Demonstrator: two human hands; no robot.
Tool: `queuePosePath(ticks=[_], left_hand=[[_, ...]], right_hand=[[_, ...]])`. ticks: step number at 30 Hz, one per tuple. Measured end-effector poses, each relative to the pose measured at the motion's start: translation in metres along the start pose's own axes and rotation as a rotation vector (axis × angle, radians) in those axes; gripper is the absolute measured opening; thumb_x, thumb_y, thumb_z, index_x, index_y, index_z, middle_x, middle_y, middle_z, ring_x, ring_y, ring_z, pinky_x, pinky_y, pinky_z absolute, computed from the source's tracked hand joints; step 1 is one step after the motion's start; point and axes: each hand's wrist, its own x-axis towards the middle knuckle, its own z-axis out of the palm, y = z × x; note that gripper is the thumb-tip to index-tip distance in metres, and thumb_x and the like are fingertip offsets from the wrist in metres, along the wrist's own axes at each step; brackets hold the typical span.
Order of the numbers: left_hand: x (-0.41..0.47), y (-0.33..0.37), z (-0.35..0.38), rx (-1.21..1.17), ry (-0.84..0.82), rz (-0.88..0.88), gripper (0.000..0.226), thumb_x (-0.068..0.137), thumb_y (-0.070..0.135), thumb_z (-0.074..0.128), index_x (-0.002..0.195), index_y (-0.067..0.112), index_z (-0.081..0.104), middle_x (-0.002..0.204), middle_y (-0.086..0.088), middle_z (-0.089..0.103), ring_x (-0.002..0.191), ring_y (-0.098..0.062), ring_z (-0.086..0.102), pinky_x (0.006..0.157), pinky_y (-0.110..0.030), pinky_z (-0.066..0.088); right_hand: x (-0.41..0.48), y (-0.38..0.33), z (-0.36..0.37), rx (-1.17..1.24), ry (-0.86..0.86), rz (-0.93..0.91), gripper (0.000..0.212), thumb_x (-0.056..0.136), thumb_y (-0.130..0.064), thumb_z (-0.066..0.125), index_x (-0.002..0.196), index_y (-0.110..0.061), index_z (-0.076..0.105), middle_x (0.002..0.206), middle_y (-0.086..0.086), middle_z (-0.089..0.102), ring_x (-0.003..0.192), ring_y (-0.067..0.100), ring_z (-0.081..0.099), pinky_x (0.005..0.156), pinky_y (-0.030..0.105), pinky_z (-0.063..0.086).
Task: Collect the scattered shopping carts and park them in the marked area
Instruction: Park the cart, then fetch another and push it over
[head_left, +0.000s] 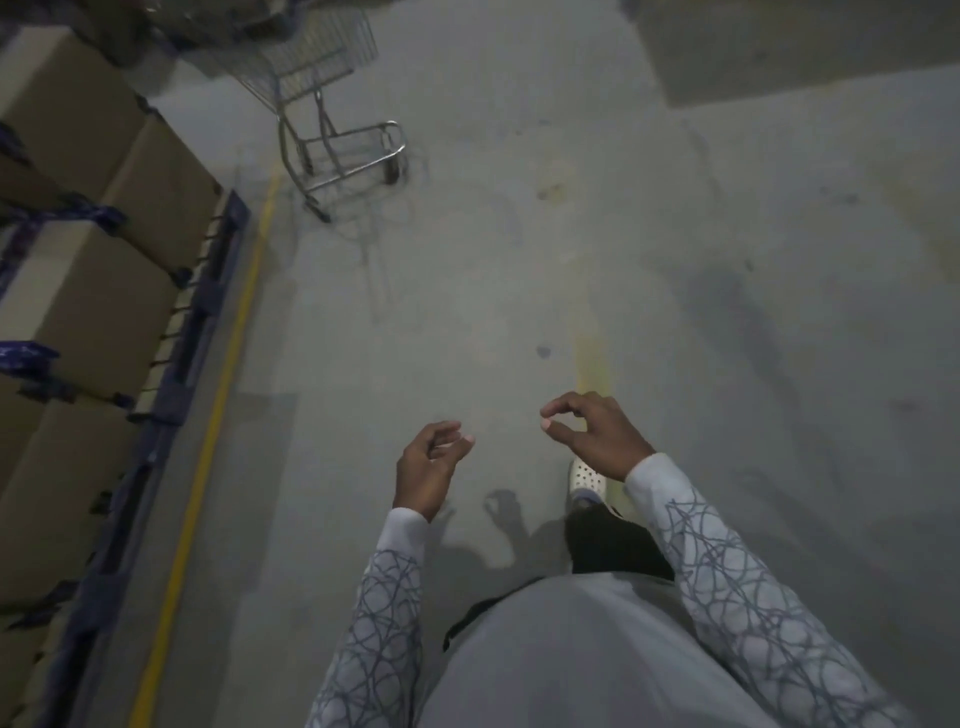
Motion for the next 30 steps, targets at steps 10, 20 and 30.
queuePosePath(ticks=[10,20,30], left_hand=[[0.169,0.114,0.085,-0.100,0.015,0.010,0.022,0.086,0.022,0.076,0.108,0.021,0.072,0.099,0.003,0.074,0.090,-0.007,0.067,0.076,-0.025,0.049],[0.354,0.160,0.033,-0.181,0.180,-0.080,0.023,0.084,0.018,0.077,0.106,0.019,0.073,0.100,0.000,0.074,0.093,-0.012,0.068,0.082,-0.034,0.052],[0.589,0.291,-0.098,-0.134,0.206,0.033,0.020,0.084,0.021,0.076,0.104,0.020,0.073,0.094,0.004,0.073,0.083,-0.004,0.066,0.077,-0.029,0.050]], right_hand=[[0.234,-0.044,-0.132,0.117,0.116,0.039,0.009,0.090,-0.040,0.068,0.096,-0.032,0.069,0.104,-0.003,0.070,0.100,0.014,0.060,0.088,0.029,0.044],[0.448,-0.091,-0.084,0.124,-0.101,0.136,0.004,0.089,-0.031,0.071,0.088,-0.028,0.069,0.097,-0.006,0.073,0.097,0.014,0.066,0.090,0.028,0.048],[0.651,-0.219,-0.049,0.098,-0.067,0.038,0.001,0.089,-0.033,0.070,0.089,-0.033,0.070,0.098,-0.007,0.071,0.100,0.016,0.062,0.094,0.033,0.047]])
